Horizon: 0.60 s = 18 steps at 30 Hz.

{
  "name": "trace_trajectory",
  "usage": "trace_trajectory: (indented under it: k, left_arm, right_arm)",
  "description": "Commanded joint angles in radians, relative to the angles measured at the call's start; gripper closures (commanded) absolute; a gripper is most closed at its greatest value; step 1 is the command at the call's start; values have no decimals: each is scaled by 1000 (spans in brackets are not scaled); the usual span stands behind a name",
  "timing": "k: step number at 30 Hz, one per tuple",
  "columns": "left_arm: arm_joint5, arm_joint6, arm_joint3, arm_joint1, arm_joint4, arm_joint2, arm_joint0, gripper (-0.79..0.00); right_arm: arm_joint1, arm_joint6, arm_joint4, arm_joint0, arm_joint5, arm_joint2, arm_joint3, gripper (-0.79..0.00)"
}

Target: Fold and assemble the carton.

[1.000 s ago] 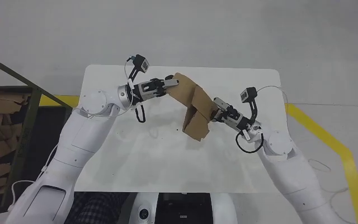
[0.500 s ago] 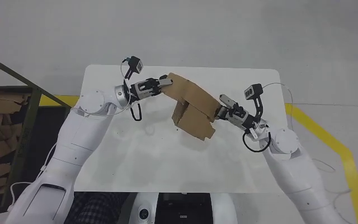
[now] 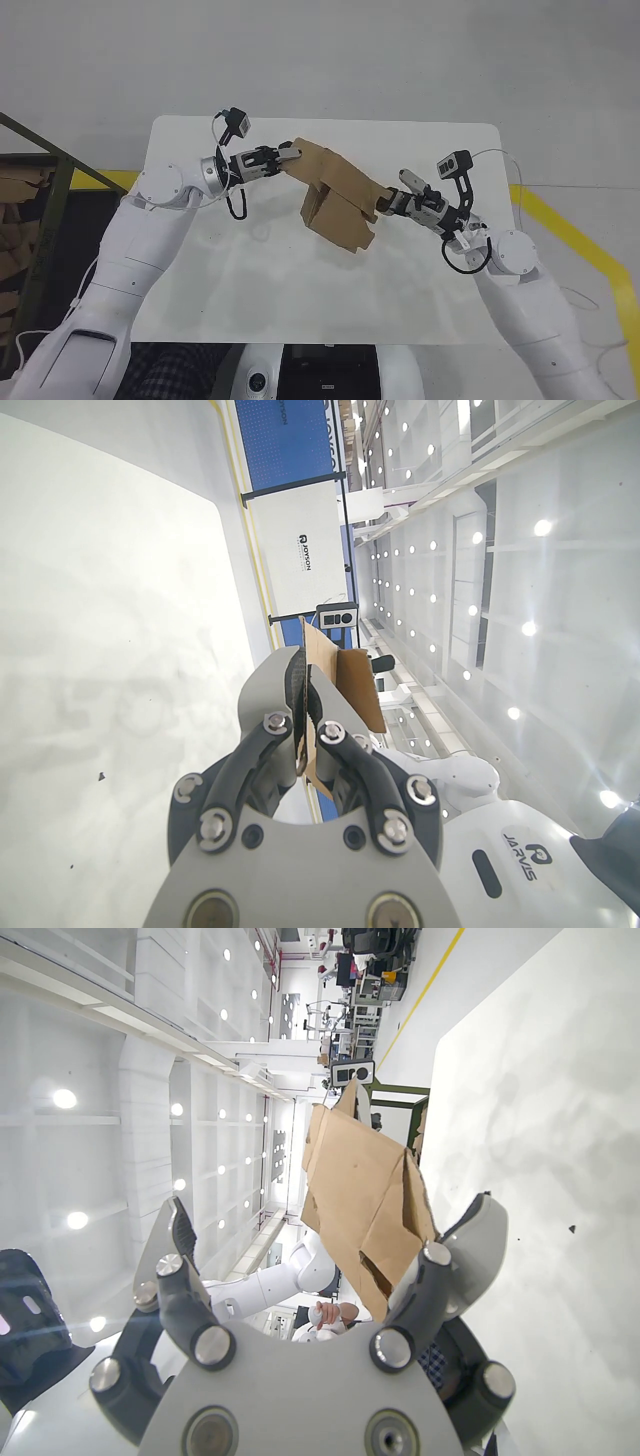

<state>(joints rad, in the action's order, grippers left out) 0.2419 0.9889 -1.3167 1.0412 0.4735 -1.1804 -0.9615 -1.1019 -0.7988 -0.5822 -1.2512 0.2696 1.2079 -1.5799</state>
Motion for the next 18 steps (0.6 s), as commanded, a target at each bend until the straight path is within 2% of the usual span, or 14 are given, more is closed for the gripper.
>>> trace_trajectory:
  k: [1,2,4,5,7,8,18]
  left_arm:
    - [1,2,0,1,2,0,0,0]
    - [1,1,0,1,4,1,-1,0]
    - [2,3,-1,2,4,2,-1,0]
    - [1,3,0,3,4,2,-1,0]
    - [-1,3,1,4,7,3,-1,0]
    - [-1,4,2,4,8,2,-1,0]
    - [-8,17,5,7,29,-3,-1,0]
  right_arm:
    - [-1,-10,15,4,7,-5,3,-785]
    - [-1,-16,22,6,13,-7,4,-785]
    - [-2,-20,34,9,21,-7,9,-385]
    - [-2,-19,44,9,24,-6,12,-289]
    - [-1,-15,58,9,28,-3,17,-31]
    - [-1,-14,63,8,30,-1,18,0]
    - [1,-25,119,5,40,13,18,0]
